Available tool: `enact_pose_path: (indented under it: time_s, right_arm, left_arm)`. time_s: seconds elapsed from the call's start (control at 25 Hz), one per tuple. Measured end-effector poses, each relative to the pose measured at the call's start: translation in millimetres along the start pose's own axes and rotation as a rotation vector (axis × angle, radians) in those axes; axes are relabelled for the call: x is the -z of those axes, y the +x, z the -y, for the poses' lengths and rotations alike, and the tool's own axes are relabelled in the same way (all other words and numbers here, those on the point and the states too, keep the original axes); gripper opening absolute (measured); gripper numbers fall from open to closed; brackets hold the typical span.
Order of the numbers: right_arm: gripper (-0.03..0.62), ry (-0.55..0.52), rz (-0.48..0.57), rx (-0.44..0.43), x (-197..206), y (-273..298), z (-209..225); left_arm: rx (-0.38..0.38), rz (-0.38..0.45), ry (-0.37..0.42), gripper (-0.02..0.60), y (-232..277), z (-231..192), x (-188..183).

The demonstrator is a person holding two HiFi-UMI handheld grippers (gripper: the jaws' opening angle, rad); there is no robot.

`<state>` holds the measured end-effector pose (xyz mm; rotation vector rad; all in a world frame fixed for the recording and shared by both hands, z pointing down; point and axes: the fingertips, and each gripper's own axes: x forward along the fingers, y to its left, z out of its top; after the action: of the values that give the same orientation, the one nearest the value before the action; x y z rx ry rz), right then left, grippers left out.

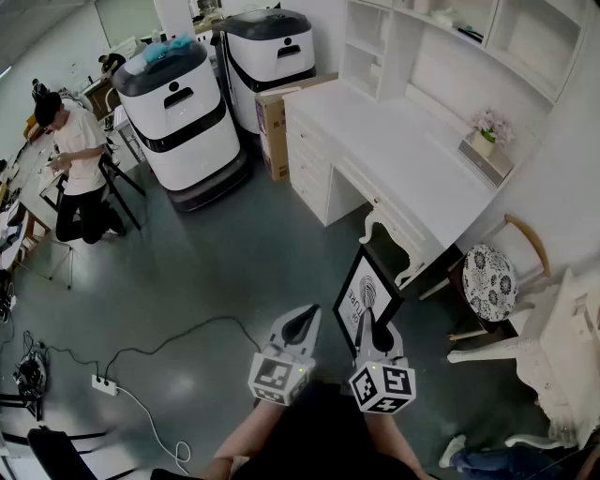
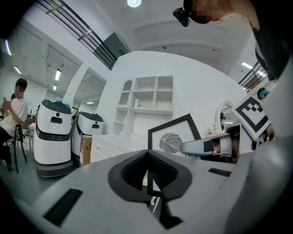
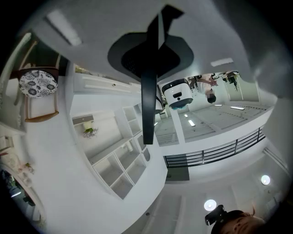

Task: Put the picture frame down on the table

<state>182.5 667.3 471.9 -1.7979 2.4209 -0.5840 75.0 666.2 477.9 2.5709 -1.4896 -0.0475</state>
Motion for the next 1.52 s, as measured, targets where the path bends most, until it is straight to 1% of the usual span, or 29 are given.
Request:
enact_pose_path:
  time_s: [0.2, 0.36, 0.52, 0.76, 0.96, 1.04, 1.28, 1.52]
  right_arm:
    - [0.014, -0.003, -0.002, -0.005, -0.7, -0.9, -2.5]
    - [0.014, -0.010, -0.018, 0.007, 2.4, -1.1, -0.8]
    - [0.014, 0.004, -0.002, 0.006, 0.5, -3.0, 0.2]
    - [0.014, 0.004, 0.003, 0.001, 3.6, -8.0, 1.1]
    - [0.014, 0.010, -0.019, -0.024, 10.6, -7.4, -5.0]
    - [0.014, 0.007, -0.025, -0.035, 11.3, -6.2, -8.1]
    - [0.014, -0.001, -0.023, -0.044, 4.7, 7.5, -9.9]
    - [0.014, -0.003, -0.020, -0.046, -1.9, 31.1, -13.6]
  left_arm:
    - [-0.001, 0.000, 0.001, 0.011, -0.2, -0.2, -2.9]
    - [-0.002, -0.001, 0.003, 0.011, -1.0, 1.4, -1.3]
    - [-0.005, -0.002, 0.001, 0.011, -3.0, 1.7, -1.0]
    - [-0.031, -0.004, -0.018, 0.011, -9.4, 1.8, 5.2]
    - [-0.062, -0.008, -0.033, 0.011, -13.8, -4.1, 7.6]
    - [-0.063, -0.010, -0.034, 0.011, -12.5, -5.3, 6.5]
    - [-0.049, -0.020, -0.029, 0.011, -0.2, -8.4, 4.3]
    - [-0.053, -0.014, -0.018, 0.011, 14.5, -25.4, -5.7]
